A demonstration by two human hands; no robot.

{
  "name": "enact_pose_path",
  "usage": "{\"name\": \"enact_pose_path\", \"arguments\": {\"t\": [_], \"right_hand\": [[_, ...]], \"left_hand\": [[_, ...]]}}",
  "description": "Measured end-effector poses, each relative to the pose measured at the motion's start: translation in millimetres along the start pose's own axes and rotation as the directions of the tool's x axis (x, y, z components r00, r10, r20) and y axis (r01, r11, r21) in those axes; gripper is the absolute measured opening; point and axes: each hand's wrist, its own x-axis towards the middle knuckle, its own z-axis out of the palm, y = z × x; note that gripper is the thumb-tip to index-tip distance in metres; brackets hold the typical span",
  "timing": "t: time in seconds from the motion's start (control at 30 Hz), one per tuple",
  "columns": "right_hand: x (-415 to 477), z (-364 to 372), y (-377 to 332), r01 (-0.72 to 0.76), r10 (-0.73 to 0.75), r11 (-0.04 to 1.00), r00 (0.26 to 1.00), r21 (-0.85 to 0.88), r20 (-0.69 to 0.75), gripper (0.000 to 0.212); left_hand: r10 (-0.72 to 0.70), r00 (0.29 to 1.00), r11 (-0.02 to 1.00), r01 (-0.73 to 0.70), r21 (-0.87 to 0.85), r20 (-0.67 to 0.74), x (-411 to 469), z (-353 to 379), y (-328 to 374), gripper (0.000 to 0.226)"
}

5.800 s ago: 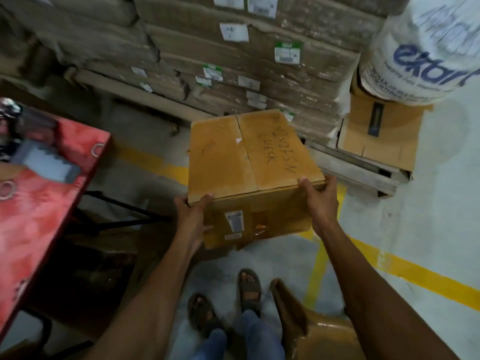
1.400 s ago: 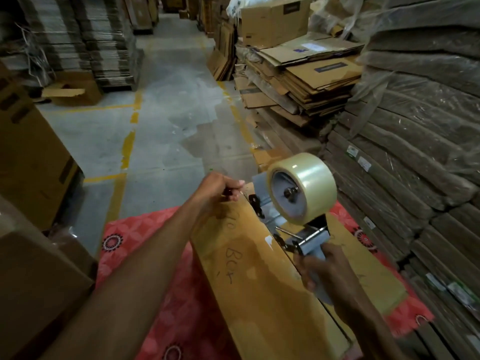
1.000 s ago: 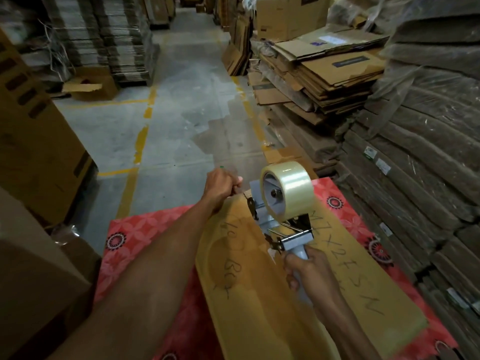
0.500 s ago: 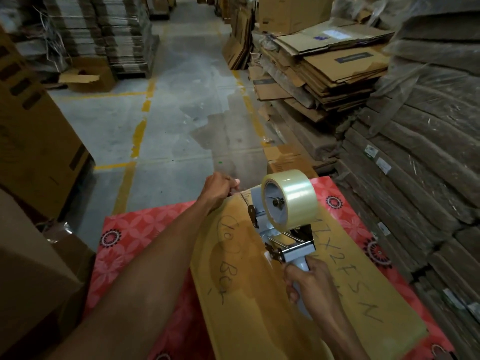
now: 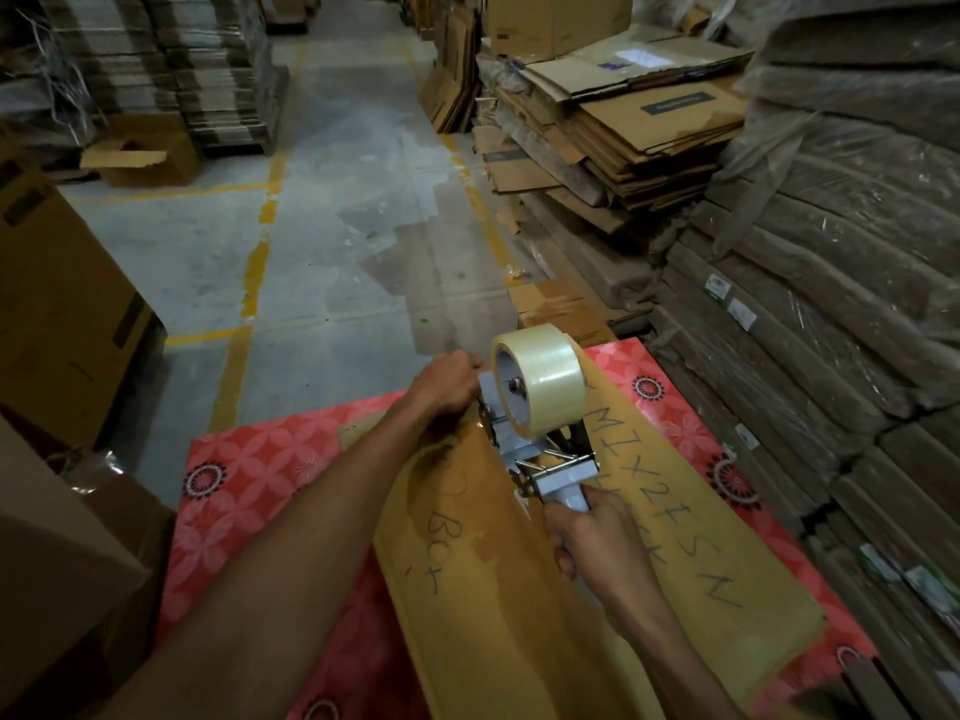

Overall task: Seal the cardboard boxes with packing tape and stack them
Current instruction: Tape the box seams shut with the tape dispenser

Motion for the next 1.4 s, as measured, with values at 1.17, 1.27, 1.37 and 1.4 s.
{"name": "enact_pose_path", "arguments": {"t": [1.17, 1.27, 1.37, 1.4], "right_hand": [[-21.6, -30.1, -14.0, 0.057, -0.018, 0.960, 0.990, -0.274, 0.142, 0.030], [-21.9, -32.7, -13.9, 0.019, 0.011, 0.968, 0.993, -0.250, 0.117, 0.030], [-52.0, -54.4, 3.8, -0.022, 0.060, 0.960, 0.990, -0.278, 0.130, 0.030], [-66.4, -63.2, 12.8, -0.046, 0.091, 0.959, 0.984, -0.279, 0.152, 0.030]], "left_hand": [[0.005, 0.989, 0.906, 0.059, 0.419, -0.150, -4.0, 32.5, 0.1, 0.105], [-0.009, 0.989, 0.906, 0.069, 0.417, -0.146, 1.5, 33.5, 3.1, 0.103], [-0.070, 0.985, 0.934, 0.121, 0.337, -0.160, 7.4, 30.8, 8.5, 0.086], [-0.102, 0.979, 0.943, 0.152, 0.298, -0.175, 12.6, 29.7, 8.3, 0.086]]}}
